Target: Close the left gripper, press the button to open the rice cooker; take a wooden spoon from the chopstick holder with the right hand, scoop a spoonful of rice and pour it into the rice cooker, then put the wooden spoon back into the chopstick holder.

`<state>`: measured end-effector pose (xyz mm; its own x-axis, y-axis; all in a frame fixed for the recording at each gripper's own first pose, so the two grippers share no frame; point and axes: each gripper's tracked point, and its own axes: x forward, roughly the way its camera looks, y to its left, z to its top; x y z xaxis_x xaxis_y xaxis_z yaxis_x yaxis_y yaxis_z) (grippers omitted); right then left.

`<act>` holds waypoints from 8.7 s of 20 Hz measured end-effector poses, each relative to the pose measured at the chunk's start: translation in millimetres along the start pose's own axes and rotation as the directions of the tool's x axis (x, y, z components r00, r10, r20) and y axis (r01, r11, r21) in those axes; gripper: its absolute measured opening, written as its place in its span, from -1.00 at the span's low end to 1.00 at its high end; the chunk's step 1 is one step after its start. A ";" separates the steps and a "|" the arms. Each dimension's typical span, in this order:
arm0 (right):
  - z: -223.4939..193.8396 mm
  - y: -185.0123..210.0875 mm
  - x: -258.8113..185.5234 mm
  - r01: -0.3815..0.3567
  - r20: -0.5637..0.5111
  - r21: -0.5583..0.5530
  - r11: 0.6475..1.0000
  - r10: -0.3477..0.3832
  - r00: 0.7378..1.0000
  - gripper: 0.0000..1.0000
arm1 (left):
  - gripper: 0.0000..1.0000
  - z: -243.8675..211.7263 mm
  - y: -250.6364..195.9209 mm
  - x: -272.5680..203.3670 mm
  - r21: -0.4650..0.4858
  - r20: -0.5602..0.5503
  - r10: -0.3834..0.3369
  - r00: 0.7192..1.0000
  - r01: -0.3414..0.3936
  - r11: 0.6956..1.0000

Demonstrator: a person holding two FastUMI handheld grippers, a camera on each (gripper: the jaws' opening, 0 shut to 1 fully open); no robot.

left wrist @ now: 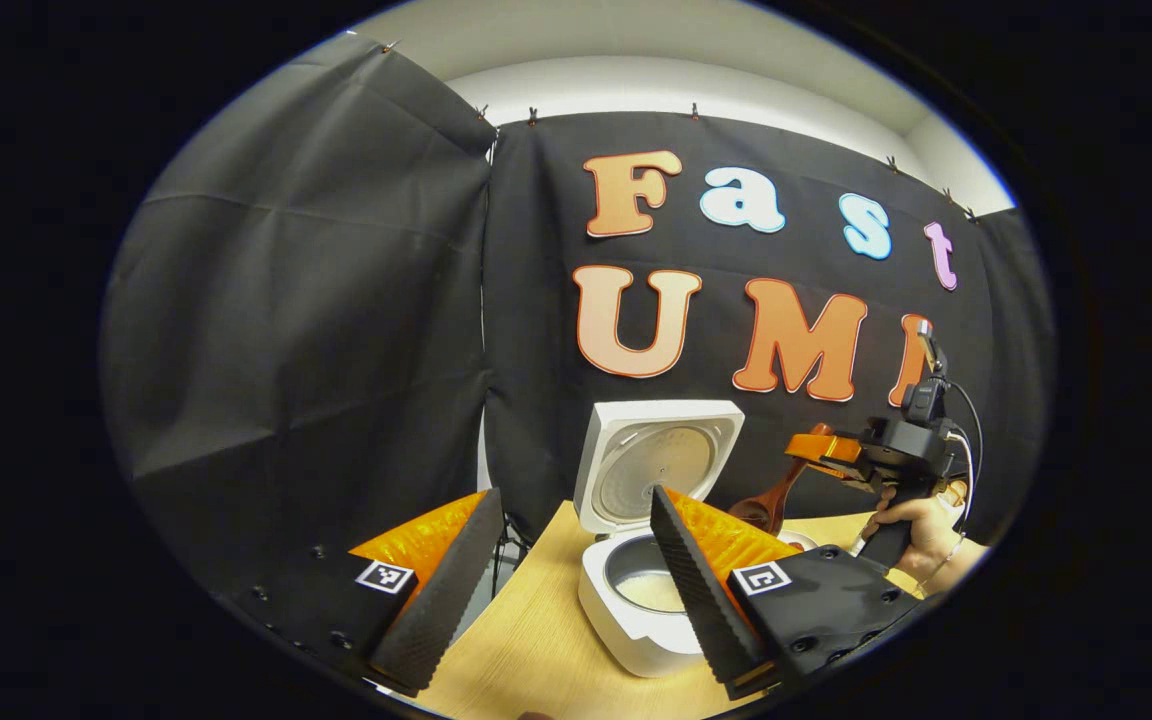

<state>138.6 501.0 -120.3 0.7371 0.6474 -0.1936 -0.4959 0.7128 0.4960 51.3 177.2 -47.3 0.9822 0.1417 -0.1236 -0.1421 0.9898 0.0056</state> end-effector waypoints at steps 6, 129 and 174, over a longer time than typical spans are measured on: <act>0.0 13.2 -1.2 -0.022 0.016 -0.091 0.996 0.024 1.000 -0.96 | 0.99 -1.2 -1.5 -2.6 0.000 0.001 -0.013 1.000 0.013 1.000; 35.1 -345.9 -391.2 0.589 0.163 0.059 0.806 -0.590 0.791 0.89 | 0.98 80.6 -145.0 189.9 0.028 -0.005 -0.090 0.996 0.091 0.995; 35.5 -339.4 -390.0 0.518 0.066 -0.021 0.855 -0.515 0.854 0.89 | 1.00 -189.8 -172.7 128.0 0.062 -0.366 -0.017 0.930 0.042 0.997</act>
<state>35.7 -3.0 -183.1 0.9156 0.1681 -0.3653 -0.0521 0.9504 0.3067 178.1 22.1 -252.4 0.8710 0.1109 -0.4785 -0.0923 0.9938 0.0623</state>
